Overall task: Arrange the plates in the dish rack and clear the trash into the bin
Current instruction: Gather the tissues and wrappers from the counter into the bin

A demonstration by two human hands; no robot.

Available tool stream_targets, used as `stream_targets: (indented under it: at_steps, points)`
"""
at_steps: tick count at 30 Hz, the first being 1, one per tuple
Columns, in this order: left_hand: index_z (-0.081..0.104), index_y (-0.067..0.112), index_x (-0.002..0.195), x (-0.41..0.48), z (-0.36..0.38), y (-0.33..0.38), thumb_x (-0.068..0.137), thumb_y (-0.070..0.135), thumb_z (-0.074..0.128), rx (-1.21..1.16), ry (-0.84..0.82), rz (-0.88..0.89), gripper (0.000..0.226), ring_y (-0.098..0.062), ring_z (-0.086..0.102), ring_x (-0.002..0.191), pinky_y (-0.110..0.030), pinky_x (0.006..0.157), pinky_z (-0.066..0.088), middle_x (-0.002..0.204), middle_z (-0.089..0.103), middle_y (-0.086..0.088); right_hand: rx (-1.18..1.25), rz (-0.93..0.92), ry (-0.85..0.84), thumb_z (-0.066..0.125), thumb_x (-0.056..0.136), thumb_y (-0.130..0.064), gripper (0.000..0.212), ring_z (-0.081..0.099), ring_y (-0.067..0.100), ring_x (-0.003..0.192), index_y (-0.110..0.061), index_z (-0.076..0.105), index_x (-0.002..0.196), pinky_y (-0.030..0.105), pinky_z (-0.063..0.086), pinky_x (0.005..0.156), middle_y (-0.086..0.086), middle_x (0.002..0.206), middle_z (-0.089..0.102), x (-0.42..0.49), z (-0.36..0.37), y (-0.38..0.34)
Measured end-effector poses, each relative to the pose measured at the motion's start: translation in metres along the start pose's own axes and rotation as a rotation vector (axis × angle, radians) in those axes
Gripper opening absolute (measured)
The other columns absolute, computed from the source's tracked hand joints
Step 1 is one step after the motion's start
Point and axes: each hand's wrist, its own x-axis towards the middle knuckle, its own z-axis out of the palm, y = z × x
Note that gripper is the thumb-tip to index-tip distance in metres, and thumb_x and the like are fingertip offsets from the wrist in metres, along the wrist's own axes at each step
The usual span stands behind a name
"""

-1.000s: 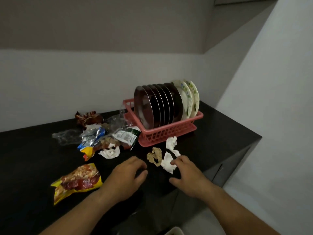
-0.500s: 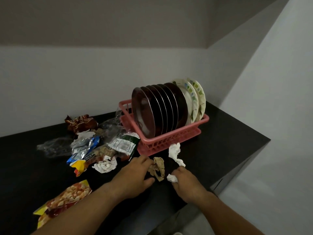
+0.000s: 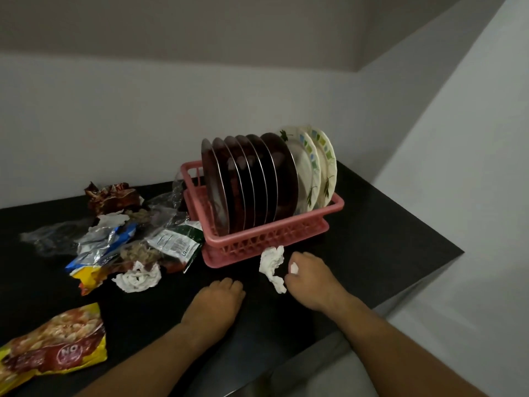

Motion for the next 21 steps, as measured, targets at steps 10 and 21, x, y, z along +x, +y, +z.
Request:
stream_targets:
  at_steps: [10, 21]
  points:
    - [0.057, 0.020, 0.074, -0.017, -0.044, 0.000, 0.097, 0.054, 0.040, -0.245, 0.112, -0.169, 0.044, -0.021, 0.062, 0.082, -0.034, 0.074, 0.046, 0.088, 0.060, -0.001, -0.294, -0.049, -0.056, 0.049, 0.095, -0.055, 0.047, 0.055, 0.025, 0.106, -0.026, 0.049, 0.132, 0.039, 0.046, 0.085, 0.007, 0.127, 0.054, 0.030, 0.061, 0.000]
    - [0.057, 0.027, 0.101, -0.046, -0.045, -0.036, 0.100, 0.044, 0.037, -0.201, -0.141, -0.080, 0.025, -0.018, 0.065, 0.084, -0.033, 0.067, 0.048, 0.097, 0.066, 0.000, 0.011, -0.010, 0.099, 0.065, 0.090, -0.023, 0.016, 0.059, 0.012, 0.075, -0.025, 0.051, 0.083, 0.031, 0.054, 0.065, -0.007, 0.087, 0.055, -0.003, 0.045, -0.029]
